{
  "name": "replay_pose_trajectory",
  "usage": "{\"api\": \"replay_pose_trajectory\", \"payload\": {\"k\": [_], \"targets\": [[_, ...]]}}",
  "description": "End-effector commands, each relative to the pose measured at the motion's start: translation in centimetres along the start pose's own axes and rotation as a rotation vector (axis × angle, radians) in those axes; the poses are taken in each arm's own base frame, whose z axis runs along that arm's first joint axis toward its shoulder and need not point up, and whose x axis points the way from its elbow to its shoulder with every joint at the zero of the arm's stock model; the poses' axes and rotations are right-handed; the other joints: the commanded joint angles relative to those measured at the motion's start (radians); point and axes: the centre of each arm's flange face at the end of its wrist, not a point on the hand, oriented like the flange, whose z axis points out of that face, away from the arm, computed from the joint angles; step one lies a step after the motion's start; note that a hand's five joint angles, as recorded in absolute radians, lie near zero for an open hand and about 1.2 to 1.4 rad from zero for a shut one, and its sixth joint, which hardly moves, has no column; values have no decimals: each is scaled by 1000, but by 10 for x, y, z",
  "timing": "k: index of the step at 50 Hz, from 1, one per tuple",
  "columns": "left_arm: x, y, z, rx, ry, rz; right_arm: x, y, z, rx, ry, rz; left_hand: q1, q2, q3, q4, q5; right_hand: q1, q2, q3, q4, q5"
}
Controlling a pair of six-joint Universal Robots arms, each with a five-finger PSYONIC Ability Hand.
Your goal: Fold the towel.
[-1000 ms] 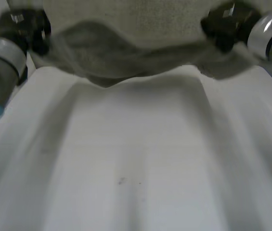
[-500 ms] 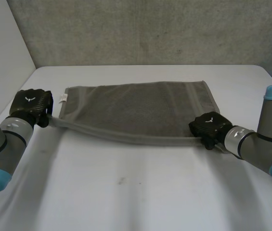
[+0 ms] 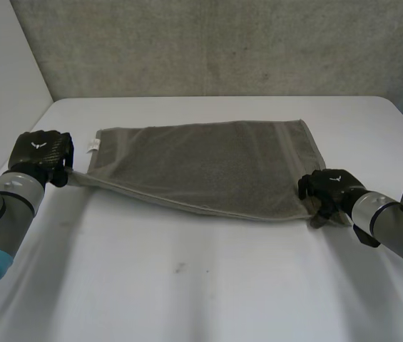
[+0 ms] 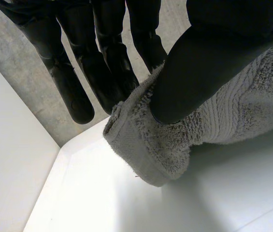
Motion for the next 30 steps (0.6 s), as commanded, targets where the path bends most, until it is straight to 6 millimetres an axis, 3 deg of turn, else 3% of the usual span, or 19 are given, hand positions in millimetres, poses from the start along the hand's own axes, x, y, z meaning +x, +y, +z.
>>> {"api": "replay_pose_trajectory", "payload": {"k": [1, 13, 15, 16, 18, 21, 30], "targets": [[-1, 0, 0, 2, -1, 1, 4, 2, 2, 1, 14, 5, 199, 177, 179, 178, 192, -6, -61, -48, -19, 17], [-1, 0, 1, -1, -4, 2, 21, 6, 8, -18, 87, 3, 199, 177, 179, 178, 192, 153, 98, 110, 139, 176], [-2, 0, 1, -1, -5, 2, 29, 4, 8, -14, 111, 6, 199, 177, 179, 178, 192, 380, 325, 338, 367, 404], [-2, 0, 1, -1, -5, 2, 29, 4, 8, -14, 111, 6, 199, 177, 179, 178, 192, 381, 327, 339, 368, 405], [-2, 0, 1, -1, -5, 2, 40, -1, 6, -2, 143, 7, 199, 177, 179, 178, 192, 772, 717, 730, 759, 796], [-2, 1, 1, -4, -5, 2, 46, -5, 4, 6, 161, 8, 199, 177, 179, 178, 192, 774, 719, 732, 761, 797], [12, 7, -14, -55, 43, 19, 59, -57, -32, 142, 194, -90, 199, 177, 179, 178, 192, 774, 719, 732, 761, 797]]}}
